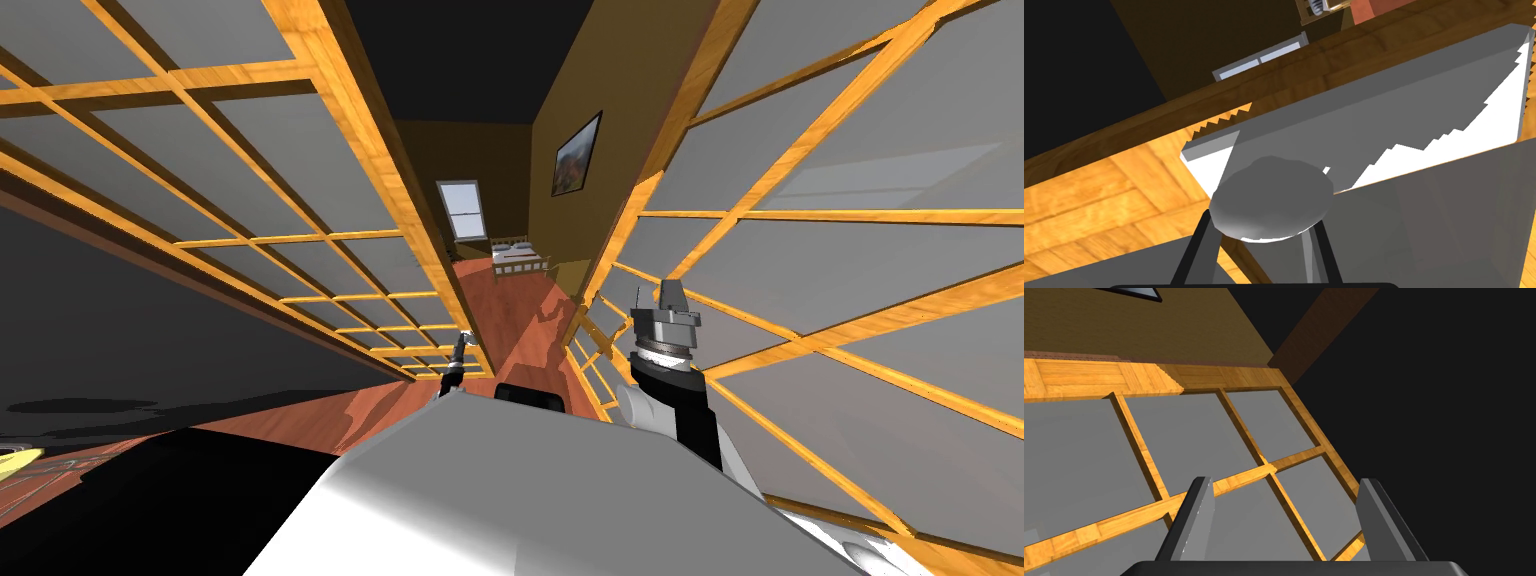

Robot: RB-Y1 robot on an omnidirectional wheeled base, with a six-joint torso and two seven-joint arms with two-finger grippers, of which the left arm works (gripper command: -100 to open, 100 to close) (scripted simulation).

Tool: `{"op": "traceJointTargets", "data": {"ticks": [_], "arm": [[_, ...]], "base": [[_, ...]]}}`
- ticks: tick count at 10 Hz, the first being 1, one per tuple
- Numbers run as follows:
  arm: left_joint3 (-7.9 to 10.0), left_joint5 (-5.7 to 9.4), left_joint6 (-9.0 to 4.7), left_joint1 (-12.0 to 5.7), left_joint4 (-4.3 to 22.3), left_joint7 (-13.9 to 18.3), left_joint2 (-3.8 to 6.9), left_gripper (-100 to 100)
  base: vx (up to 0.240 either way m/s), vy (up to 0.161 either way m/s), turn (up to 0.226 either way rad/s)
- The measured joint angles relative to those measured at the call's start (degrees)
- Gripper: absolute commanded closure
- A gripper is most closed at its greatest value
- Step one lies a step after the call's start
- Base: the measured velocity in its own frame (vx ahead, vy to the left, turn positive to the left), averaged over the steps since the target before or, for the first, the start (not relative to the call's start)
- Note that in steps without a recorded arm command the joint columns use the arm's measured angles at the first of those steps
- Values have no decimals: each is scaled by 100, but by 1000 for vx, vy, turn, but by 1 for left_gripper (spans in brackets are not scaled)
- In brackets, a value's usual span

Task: Pull the door open

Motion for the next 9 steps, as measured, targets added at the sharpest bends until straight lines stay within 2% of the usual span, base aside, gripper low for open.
{"op": "traceJointTargets", "data": {"ticks": [3,7,8,9], "arm": [[-93,164,95,98,-199,321,-18,100],[-222,424,16,-4,-28,833,40,100],[-239,433,-24,19,-11,881,38,100],[-238,435,34,63,-116,850,-7,100]], "base": [[-50,21,-48],[-37,12,-31],[7,0,28],[-30,4,-34]]}}
